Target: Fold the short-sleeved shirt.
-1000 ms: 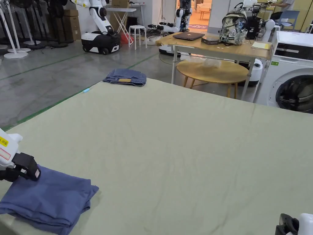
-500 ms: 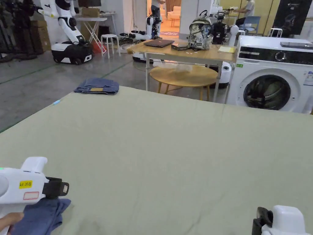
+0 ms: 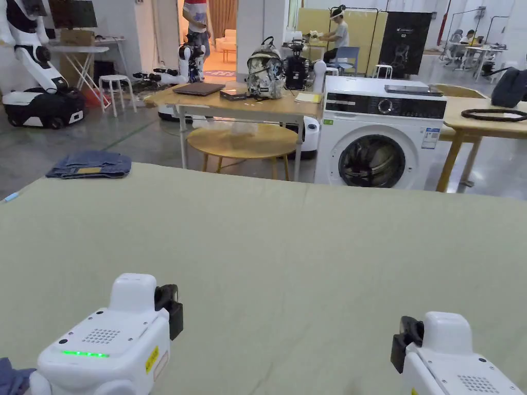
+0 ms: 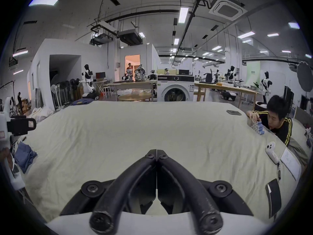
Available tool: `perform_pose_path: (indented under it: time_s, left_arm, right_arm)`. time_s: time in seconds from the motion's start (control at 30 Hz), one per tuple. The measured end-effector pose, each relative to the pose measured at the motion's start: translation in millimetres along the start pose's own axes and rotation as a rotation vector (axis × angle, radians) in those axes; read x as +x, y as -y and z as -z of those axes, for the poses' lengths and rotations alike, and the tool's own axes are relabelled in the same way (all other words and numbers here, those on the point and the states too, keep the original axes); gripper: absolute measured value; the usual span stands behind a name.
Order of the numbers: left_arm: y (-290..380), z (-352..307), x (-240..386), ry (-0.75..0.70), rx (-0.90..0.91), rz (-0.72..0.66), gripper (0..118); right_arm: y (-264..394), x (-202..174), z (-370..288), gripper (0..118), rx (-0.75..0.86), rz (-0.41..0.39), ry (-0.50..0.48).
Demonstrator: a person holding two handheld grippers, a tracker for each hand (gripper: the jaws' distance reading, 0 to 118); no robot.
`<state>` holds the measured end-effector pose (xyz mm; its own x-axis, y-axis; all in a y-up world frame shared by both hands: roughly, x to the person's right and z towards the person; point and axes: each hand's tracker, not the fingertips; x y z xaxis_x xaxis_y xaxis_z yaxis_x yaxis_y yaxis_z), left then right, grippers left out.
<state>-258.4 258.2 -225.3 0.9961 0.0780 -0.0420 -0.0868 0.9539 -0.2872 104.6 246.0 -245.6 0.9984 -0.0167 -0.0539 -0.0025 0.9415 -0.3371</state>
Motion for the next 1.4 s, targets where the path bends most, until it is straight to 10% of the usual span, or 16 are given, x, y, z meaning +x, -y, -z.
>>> perform_pose_path:
  time_s: [1.23, 1.4]
  left_arm:
    - [9.2, -4.0, 30.4, -0.082, 0.161, 0.017, 0]
    - [8.3, -0.9, 28.8, -0.068, 0.184, 0.025, 29]
  right_arm:
    - [-1.9, -16.2, -12.1, 0, 0.177, -0.031, 0.053]
    - [-1.1, -15.4, -9.4, 29, 0.177, -0.032, 0.038]
